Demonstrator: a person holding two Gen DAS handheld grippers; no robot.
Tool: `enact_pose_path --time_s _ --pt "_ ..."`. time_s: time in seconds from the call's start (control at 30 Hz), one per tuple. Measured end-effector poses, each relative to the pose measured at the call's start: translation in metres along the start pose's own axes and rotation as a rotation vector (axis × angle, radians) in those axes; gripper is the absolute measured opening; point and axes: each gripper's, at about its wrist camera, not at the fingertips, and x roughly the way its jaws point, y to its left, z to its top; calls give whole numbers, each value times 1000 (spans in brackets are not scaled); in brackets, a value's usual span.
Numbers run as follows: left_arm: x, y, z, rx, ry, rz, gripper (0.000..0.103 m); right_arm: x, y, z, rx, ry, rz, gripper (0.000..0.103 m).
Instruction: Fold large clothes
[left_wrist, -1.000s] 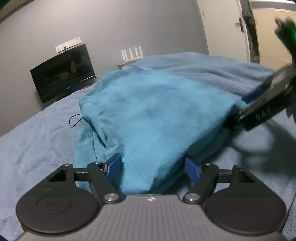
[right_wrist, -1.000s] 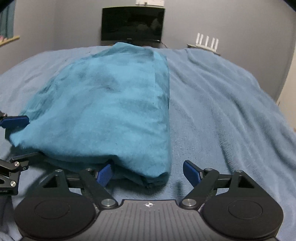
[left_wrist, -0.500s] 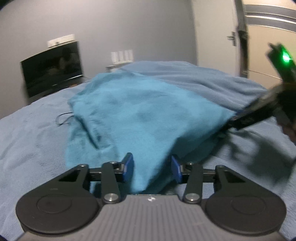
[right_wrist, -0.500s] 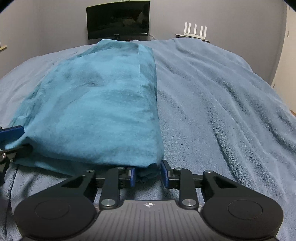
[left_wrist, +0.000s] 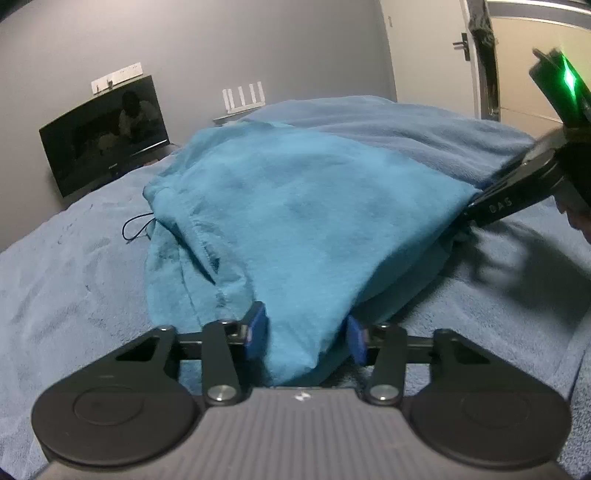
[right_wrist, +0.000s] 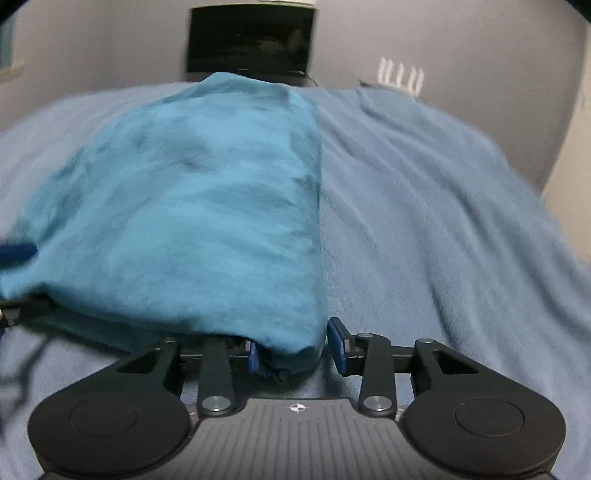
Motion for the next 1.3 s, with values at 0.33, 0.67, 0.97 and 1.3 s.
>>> enact_pose_path --time_s 0.33,0.67,0.97,1.3 --pt "-10 4 1 -92 29 4 35 7 -11 -4 104 61 36 38" --pt "-29 -6 3 -108 66 58 39 -84 7 6 59 -251 139 64" --pt "-27 0 -4 -158 89 66 39 -19 9 5 92 -123 61 53" --pt "-50 -8 -8 -172 100 112 45 -48 -16 -1 231 -137 67 53"
